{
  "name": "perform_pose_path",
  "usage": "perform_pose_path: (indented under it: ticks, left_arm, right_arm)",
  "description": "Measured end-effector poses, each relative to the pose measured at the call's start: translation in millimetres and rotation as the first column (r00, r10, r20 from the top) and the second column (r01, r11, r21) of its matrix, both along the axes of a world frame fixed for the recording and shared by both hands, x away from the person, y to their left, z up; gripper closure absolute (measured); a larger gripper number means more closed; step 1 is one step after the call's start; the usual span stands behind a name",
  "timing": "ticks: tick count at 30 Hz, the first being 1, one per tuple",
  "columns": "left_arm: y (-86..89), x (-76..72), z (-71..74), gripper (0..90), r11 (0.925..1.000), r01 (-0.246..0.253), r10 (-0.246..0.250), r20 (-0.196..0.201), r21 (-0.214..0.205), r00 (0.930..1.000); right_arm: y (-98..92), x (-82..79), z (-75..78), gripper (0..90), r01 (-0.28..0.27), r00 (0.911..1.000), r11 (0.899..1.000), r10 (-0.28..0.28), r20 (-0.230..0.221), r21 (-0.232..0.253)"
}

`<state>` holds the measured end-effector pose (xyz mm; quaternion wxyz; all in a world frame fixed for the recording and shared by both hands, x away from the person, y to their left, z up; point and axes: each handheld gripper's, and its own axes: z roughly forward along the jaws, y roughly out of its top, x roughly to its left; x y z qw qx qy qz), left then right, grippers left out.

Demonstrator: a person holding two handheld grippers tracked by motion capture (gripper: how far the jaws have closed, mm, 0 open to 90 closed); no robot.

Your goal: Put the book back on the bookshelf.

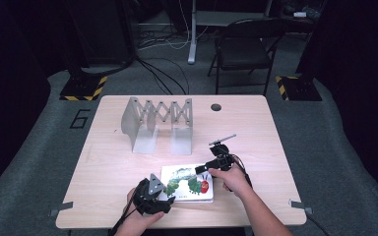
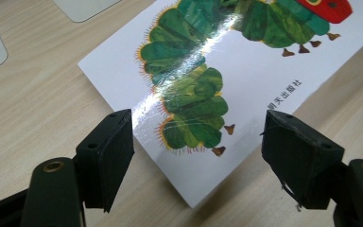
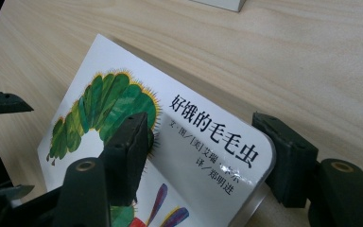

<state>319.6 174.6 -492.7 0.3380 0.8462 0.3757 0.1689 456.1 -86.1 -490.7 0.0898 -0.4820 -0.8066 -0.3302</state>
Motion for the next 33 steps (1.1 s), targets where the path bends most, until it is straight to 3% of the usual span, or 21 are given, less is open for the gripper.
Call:
perform_pose_path:
  ticks: [3,9,14,17,21,26,33]
  left_arm:
    - [-2.7,4.0,-3.3,25.6,1.0000,-0.002,0.002,-0.032,-0.005,0.9995]
    - [0.9,11.8,-5.6,22.3,0.9998,-0.004,0.003,-0.053,-0.020,0.9986]
    - [6.6,14.2,-12.0,21.0,0.9955,-0.028,0.020,-0.095,-0.090,0.9953]
    - [7.6,14.3,-14.8,19.2,0.9935,-0.033,0.022,-0.102,-0.109,0.9946]
    - [6.2,12.9,-17.9,17.8,0.9937,-0.040,0.030,-0.093,-0.105,0.9952]
    - [9.0,14.8,-19.4,16.2,0.9936,-0.029,0.016,-0.111,-0.110,0.9937]
    - [10.9,19.3,-23.6,14.5,0.9858,-0.047,0.021,-0.160,-0.161,0.9869]
  right_arm:
    - [0.4,-0.5,0.6,38.4,0.003,1.0000,1.000,-0.003,0.001,0.001]
    - [0.8,-1.8,1.7,38.4,0.006,0.9999,1.000,-0.006,0.012,-0.004]
    - [1.1,-3.1,2.4,38.4,0.010,0.9999,1.000,-0.009,0.014,-0.014]
    - [0.8,-4.8,3.5,38.6,0.003,0.9999,1.000,-0.003,0.013,-0.021]
    - [1.2,-6.9,5.5,38.9,0.005,0.9998,0.999,-0.005,0.019,-0.031]
    - [2.6,-11.9,11.6,39.2,-0.004,0.9991,0.999,0.006,0.042,-0.049]
    - [4.9,-17.2,20.5,40.7,-0.011,0.9965,0.998,0.017,0.082,-0.065]
